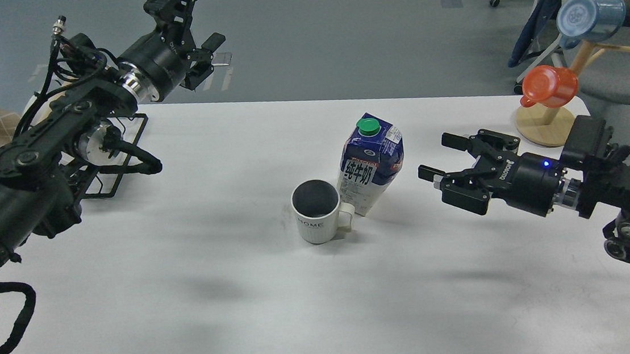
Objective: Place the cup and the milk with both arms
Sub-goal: 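Open the right gripper and withdraw it from the carton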
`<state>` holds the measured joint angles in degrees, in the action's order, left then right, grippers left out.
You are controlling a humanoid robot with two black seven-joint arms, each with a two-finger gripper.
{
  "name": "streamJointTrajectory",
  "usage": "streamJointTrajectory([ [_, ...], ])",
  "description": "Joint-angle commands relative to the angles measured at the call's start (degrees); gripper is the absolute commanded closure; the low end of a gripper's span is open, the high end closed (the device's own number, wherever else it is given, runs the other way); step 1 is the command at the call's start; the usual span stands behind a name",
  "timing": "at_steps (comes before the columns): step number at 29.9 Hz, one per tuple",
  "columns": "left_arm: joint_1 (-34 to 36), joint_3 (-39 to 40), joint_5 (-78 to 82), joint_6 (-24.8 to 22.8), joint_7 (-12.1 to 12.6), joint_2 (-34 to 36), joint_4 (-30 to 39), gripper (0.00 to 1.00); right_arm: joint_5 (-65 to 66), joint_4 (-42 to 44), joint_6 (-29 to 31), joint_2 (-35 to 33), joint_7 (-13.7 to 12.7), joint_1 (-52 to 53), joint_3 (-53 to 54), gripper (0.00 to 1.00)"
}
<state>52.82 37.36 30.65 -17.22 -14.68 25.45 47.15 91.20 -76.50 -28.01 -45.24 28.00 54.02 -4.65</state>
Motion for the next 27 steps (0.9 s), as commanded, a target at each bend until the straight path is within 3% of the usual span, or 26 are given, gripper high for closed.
streamJointTrajectory([
  [1,-0.1,0.0,0.0,0.0,0.0,0.0,0.1,0.03,-0.1,-9.8,0.0,-10.0,0.0,-0.6,0.3,0.13],
  [7,0.0,0.1,-0.3,0.1,0.0,-0.1,0.1,0.02,-6.0,-15.3,1.5,-20.5,0.0,4.9,7.5,0.12],
  [14,0.3,0.2,-0.4,0.6,-0.1,-0.2,0.1,0.02,-28.4,-8.7,21.3,-19.5,0.0,8.6,25.7,0.07],
  [17,0.8,0.1,-0.3,0.8,0.0,-0.2,0.0,0.02,-32.7,-1.5,28.8,-15.2,0.0,11.3,30.0,0.03],
  [21,2.3,0.1,-0.2,1.6,0.1,-0.4,-0.7,0.02,-38.3,16.1,43.0,-3.1,0.0,17.5,34.6,0.0],
  [23,2.4,0.2,-0.3,2.2,0.1,-0.4,-0.7,0.02,-39.6,20.7,43.3,1.3,0.0,18.1,36.1,0.0],
  [27,2.5,0.3,-0.5,2.6,0.3,-1.0,-3.8,0.02,-41.2,37.4,41.3,17.3,0.0,20.6,38.7,0.0],
])
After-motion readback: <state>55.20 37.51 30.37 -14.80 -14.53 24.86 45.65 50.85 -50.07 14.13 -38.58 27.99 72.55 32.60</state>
